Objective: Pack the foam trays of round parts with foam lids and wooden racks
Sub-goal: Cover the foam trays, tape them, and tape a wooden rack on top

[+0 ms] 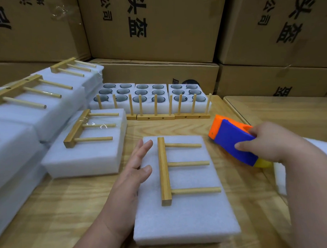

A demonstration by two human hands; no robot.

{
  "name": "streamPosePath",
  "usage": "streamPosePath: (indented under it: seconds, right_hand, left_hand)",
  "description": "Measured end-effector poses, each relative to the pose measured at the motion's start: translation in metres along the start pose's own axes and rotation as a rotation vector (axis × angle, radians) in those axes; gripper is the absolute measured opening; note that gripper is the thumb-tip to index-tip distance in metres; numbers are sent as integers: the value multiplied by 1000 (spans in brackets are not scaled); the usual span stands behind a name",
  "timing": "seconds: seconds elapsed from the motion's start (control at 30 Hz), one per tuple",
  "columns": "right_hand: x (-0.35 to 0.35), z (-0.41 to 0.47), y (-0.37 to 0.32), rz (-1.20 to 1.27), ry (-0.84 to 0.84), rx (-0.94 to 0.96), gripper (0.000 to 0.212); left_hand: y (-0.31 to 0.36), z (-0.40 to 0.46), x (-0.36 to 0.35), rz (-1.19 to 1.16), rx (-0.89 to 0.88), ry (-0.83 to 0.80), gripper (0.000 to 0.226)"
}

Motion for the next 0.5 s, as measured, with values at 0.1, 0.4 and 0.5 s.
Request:
streamPosePath:
  seconds: [0.1,0.4,0.5]
  right_hand:
    - [26,-4,-3,406,136,-3,20]
    - [15,-35,-95,1698,-284,68,51]
    - [5,-48,-122,1866,-514,146,55]
  left_hand:
    - [24,2,1,-13,-143,22,64]
    - [108,30,-44,370,-371,39,84]
    - [99,31,-62,588,-352,11,100]
Point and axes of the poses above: each hand's wrist, its own z-axis towards the middle knuckle, its own x-axis out of the back of the hand, y = z × x, the point moved 7 cm from there along z, towards the middle knuckle, and after that the axes turned 9 degrees about y, right-handed, at the moved point
